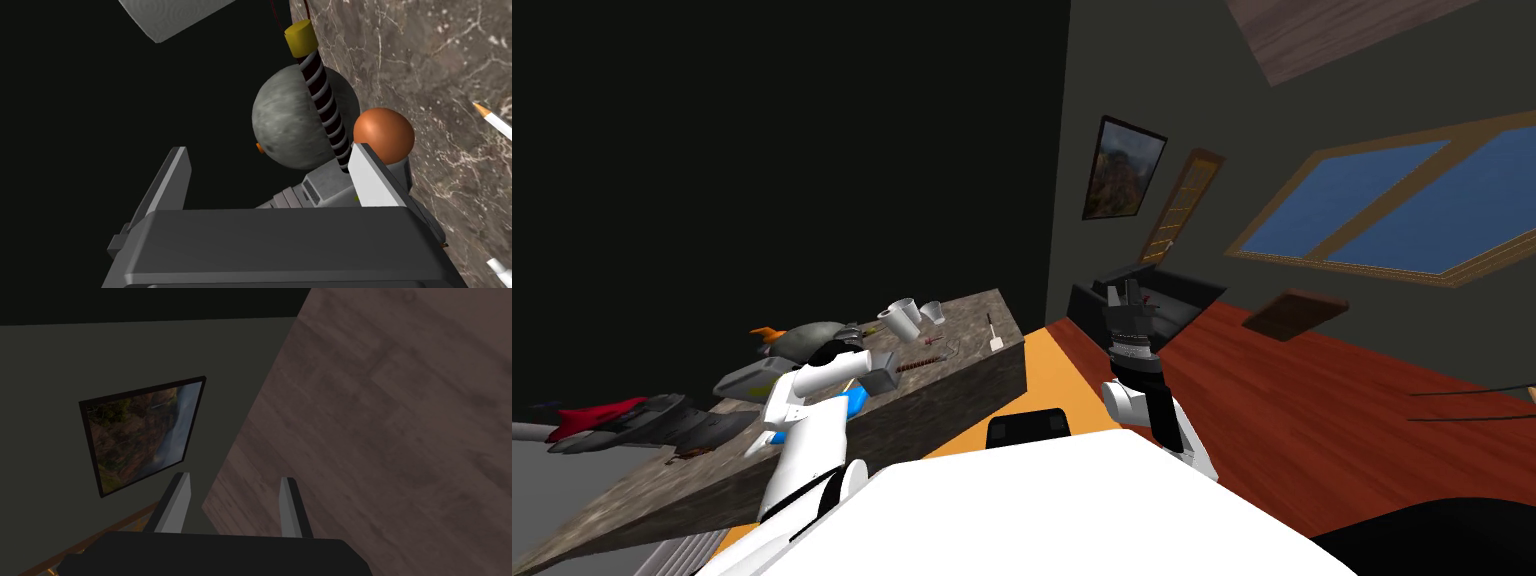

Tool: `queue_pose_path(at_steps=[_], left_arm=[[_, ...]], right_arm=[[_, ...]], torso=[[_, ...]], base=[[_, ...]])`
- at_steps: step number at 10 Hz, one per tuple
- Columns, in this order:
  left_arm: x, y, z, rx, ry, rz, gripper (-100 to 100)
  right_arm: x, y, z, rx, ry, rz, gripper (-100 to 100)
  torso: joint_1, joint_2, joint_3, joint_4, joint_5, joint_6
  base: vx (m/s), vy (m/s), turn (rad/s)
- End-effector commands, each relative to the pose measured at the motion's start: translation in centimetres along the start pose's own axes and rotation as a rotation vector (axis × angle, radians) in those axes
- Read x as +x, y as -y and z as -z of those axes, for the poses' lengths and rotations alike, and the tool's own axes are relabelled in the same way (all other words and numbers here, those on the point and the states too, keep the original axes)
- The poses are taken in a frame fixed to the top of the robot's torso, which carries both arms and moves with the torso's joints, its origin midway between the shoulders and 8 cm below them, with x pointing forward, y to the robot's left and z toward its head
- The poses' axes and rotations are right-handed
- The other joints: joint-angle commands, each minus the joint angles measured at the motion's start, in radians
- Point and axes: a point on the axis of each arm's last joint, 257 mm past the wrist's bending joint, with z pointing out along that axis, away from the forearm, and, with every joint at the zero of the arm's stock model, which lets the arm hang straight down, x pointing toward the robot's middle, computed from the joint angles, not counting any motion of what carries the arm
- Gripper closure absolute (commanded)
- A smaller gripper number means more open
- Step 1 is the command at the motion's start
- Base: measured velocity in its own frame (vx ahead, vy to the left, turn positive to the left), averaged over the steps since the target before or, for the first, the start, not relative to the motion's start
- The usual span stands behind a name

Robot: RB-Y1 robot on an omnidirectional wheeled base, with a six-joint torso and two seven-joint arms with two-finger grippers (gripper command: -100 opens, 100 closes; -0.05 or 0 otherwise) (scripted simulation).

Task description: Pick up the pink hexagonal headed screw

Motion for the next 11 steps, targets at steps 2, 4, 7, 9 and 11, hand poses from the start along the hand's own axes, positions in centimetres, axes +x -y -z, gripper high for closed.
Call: queue_pose_path(at_steps=[2, 4, 7, 9, 11], left_arm=[[-0.8, -2.3, -0.5, -0.091, 0.014, 0.010, -100], [-1.5, -3.8, -0.9, -0.158, 0.023, 0.019, -100], [-2.5, -6.3, -1.4, -0.271, 0.035, 0.038, -100], [-2.9, -7.7, -1.5, -0.334, 0.038, 0.048, -100], [-3.1, -9.0, -1.4, -0.394, 0.038, 0.057, -100]], right_arm=[[0.0, 0.0, 0.0, 0.000, 0.000, 0.000, 0], [0.0, 0.0, 0.0, 0.000, 0.000, 0.000, 0], [0.0, 0.0, 0.0, 0.000, 0.000, 0.000, 0], [0.0, 0.0, 0.0, 0.000, 0.000, 0.000, 0], [0.0, 0.0, 0.0, 0.000, 0.000, 0.000, 0]], torso=[[-0.001, 0.000, 0.000, 0.000, 0.000, 0.000], [-0.001, 0.000, 0.000, 0.000, 0.000, 0.000], [-0.001, 0.000, 0.000, 0.000, 0.000, 0.000], [0.000, 0.000, 0.000, 0.000, 0.000, 0.000], [0.000, 0.000, 0.000, 0.000, 0.000, 0.000]], base=[[0.011, -0.061, -0.087], [0.013, -0.067, -0.087], [0.020, -0.066, -0.090], [0.014, -0.063, -0.071], [0.019, -0.066, -0.067]])
